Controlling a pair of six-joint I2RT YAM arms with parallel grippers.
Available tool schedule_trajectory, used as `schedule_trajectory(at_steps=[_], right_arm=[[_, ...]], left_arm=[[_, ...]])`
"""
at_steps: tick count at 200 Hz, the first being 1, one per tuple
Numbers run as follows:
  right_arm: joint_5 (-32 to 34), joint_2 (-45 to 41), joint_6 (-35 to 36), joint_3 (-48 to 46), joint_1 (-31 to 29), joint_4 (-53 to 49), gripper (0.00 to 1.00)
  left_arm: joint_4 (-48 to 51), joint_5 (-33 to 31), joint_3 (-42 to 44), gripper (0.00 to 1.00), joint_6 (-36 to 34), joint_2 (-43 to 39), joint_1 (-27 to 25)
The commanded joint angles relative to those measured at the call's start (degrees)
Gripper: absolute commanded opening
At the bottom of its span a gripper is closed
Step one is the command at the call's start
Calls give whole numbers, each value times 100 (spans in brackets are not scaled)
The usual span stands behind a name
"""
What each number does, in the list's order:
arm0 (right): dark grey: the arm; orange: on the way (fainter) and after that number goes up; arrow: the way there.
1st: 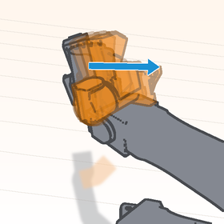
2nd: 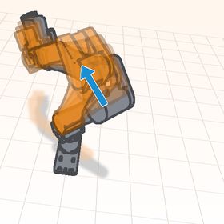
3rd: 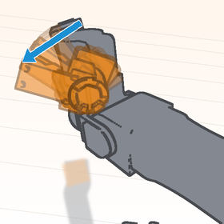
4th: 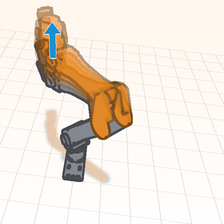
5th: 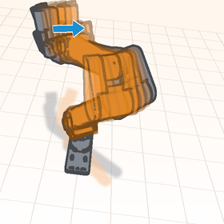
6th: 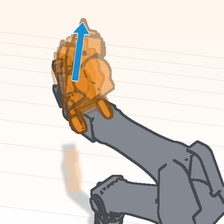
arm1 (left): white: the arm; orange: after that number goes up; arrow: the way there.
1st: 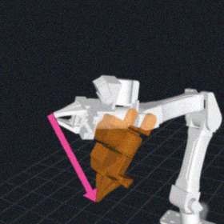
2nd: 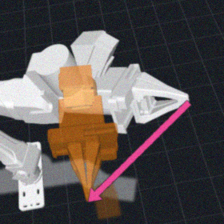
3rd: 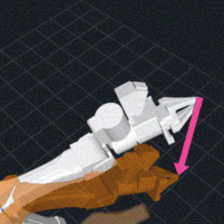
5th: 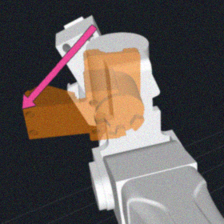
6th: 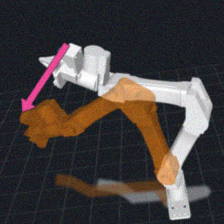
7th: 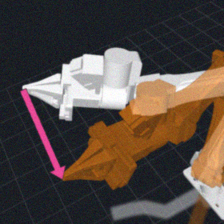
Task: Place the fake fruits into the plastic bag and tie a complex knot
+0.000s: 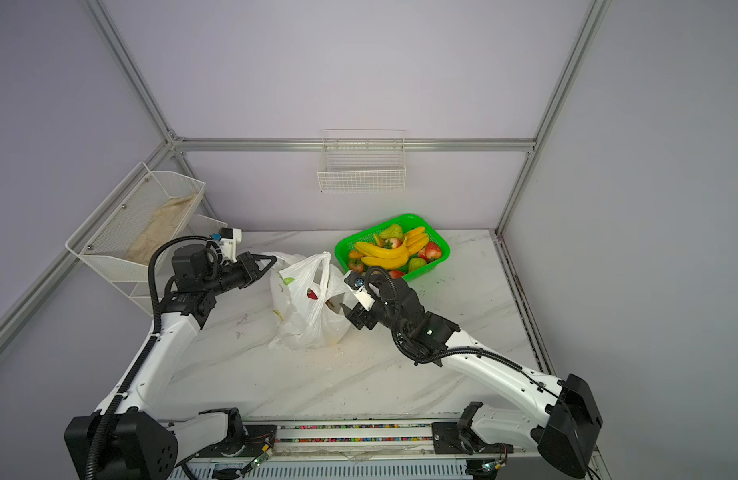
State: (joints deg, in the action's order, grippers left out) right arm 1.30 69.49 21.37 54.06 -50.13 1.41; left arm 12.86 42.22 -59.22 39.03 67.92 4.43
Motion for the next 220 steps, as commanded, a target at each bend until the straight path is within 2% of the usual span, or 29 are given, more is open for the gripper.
schedule_trajectory(at_steps=[1, 32, 52, 88, 102, 116, 141, 172, 190, 204, 220], right_arm=[[226, 351, 657, 384, 12, 290, 88], [380, 890, 1010, 875, 12, 470, 87], [231, 1146, 1077, 1025, 14, 846, 85], [-480, 1196, 1037, 1059, 24, 1448, 81], [-894, 1269, 814, 1138, 96, 1491, 75], [-1376, 1404, 399, 1260, 280, 1517, 70], [-2154, 1581, -369, 1388, 616, 1649, 49], [-2946, 1608, -1603, 1268, 1000, 2218, 30], [-3214, 1647, -2613, 1184, 1189, 2527, 15], [-3492, 1696, -3660, 1055, 1329, 2895, 5], [-3759, 1767, -4912, 785, 1434, 3560, 2]], left_arm=[[-284, 119, 227, 0, 44, -104, -20], [-276, 111, 231, 0, 39, -104, -20], [-281, 99, 227, 0, 35, -117, -21], [-282, 120, 218, 0, 35, -64, -17], [-280, 128, 218, 0, 44, -51, -20], [-280, 127, 218, 0, 44, -43, -21], [-276, 137, 218, 0, 53, -17, -21], [-280, 155, 210, 0, 61, 11, -21], [-276, 129, 211, 0, 78, 17, -21], [-276, 148, 197, 6, 133, 44, -33], [-274, 151, 148, 18, 158, 14, -45]])
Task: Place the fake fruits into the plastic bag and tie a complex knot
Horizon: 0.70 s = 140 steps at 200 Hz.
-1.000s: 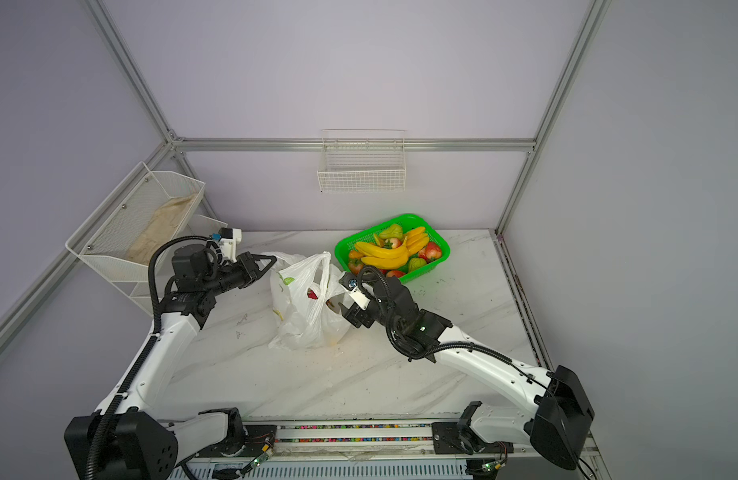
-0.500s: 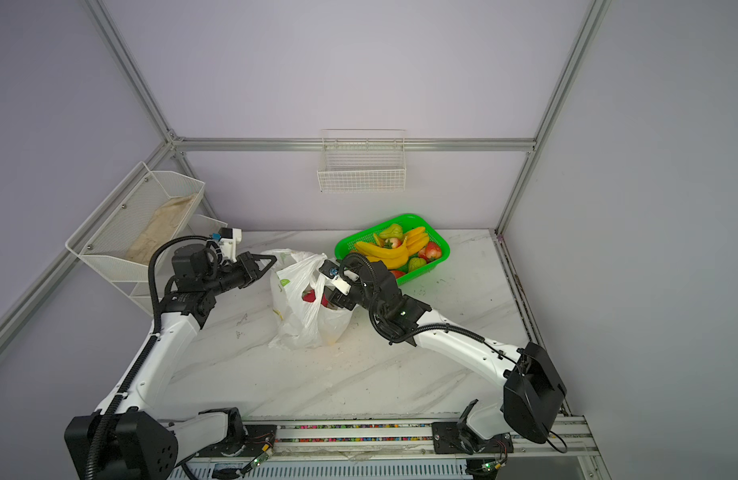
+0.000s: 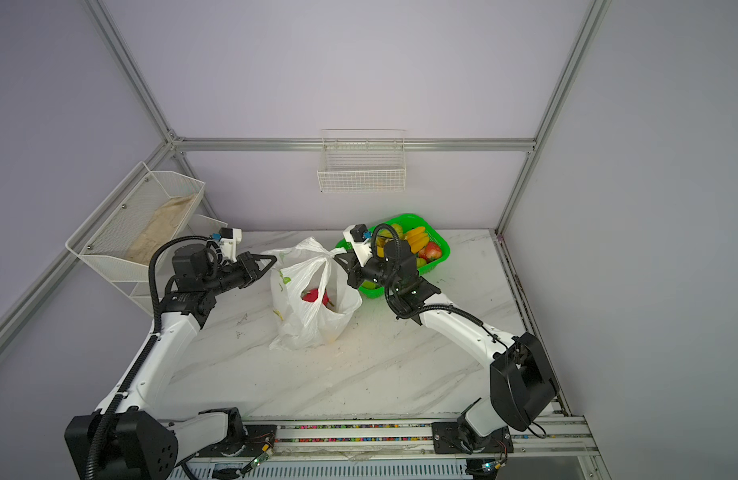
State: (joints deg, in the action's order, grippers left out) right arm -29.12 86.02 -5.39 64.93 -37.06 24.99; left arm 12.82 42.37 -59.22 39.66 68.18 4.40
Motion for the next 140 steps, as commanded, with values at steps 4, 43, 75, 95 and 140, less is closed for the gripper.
schedule_trajectory(at_steps=[4, 43, 75, 95, 140], right_arm=[[-778, 119, -2500, -397, 137, 1407, 1], [-619, -42, -3872, -1061, 137, 2421, 0], [-498, -121, -3909, -1201, 137, 2291, 0], [-491, -174, -3836, -1151, 137, 2112, 0], [-794, -62, -3639, -767, 137, 1613, 0]], left_arm=[[-263, 112, 140, 23, 95, -42, -51], [200, -358, -144, 52, -280, -557, -161], [920, -1805, -518, 71, -1245, -1070, -867], [1261, -2584, -791, 78, -1757, -1321, -1448], [1643, -2945, -1320, 79, -2699, -1310, -2742]])
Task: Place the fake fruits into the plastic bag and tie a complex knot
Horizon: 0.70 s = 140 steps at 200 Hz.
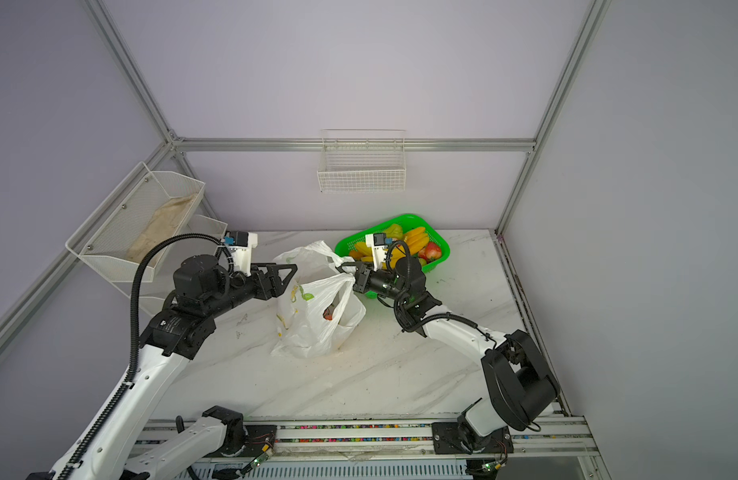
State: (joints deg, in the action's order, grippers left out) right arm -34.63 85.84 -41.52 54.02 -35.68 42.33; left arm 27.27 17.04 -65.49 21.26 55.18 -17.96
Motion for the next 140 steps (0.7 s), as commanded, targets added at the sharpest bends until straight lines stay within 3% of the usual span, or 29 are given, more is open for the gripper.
schedule_trajectory(at_steps=[1, 52, 83, 140], right_arm=[[-244, -38, -20, 331, 0, -133, 0], [-364, 96, 73, 499, 0, -308, 0], [-419, 162, 124, 533, 0, -335, 0], [-415, 256, 193, 548, 0, -352, 0]], left_arm=[[203, -421, -701, 79, -864, -4, -538], [489, -983, -1196, 78, -2158, 418, -1909], [1012, -1202, -1546, 77, -2568, 837, -2173], [1095, -905, -1565, 70, -2789, 1115, -2340]])
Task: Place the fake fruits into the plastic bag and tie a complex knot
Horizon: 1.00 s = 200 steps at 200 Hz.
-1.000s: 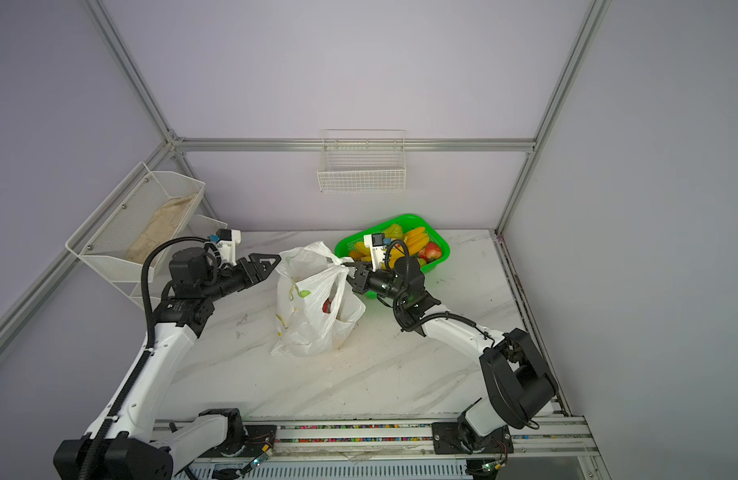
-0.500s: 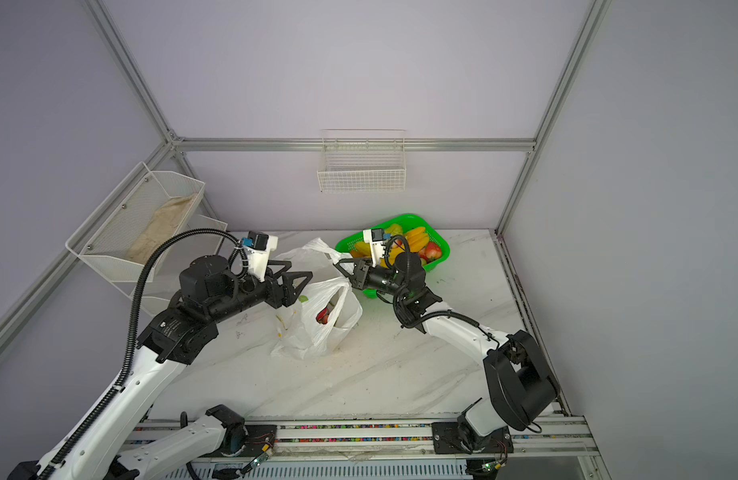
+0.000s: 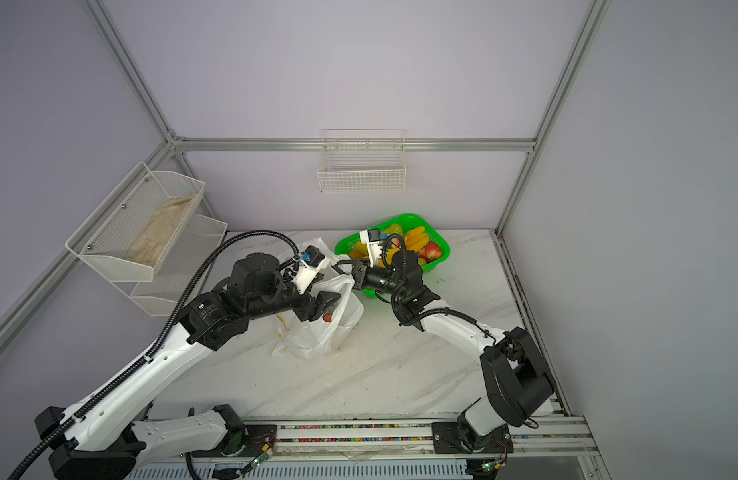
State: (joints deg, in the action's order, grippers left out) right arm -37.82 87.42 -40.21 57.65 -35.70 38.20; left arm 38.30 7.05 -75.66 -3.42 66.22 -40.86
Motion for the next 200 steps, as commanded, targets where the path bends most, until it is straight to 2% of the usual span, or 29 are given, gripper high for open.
schedule_trajectory(at_steps=[1, 46, 61, 85, 109, 128, 139, 154, 179, 200], right_arm=[[-95, 104, 63, 185, 2, 63, 0], [-26, 113, 69, 182, 2, 63, 0], [16, 93, 55, 192, 2, 63, 0], [290, -95, 59, 75, 16, -19, 0], [850, -697, 60, -331, 138, -119, 0], [1471, -1487, 388, -591, 174, -476, 0], [1724, -1927, 540, -680, 169, -688, 0], [1829, -2468, 511, -936, 159, -454, 0], [1933, -3184, 528, -1124, 88, -242, 0], [2038, -3538, 681, -1031, -1, -431, 0]], left_arm=[[-8, 95, -552, 70, -319, 17, -52], [-23, -88, -703, 63, -315, 357, -128], [-59, -193, -750, 57, -276, 463, -140], [-181, -403, -743, 36, -65, 434, -141], [-670, -676, -375, 11, 346, -80, -138], [-1424, -1040, 145, 0, 744, -729, 11], [-1803, -965, 367, 0, 886, -1011, 214], [-2125, -593, 473, 0, 1209, -1150, 571], [-2425, 185, 421, 0, 2010, -1030, 1205], [-2702, 480, 318, 0, 2452, -826, 1511]])
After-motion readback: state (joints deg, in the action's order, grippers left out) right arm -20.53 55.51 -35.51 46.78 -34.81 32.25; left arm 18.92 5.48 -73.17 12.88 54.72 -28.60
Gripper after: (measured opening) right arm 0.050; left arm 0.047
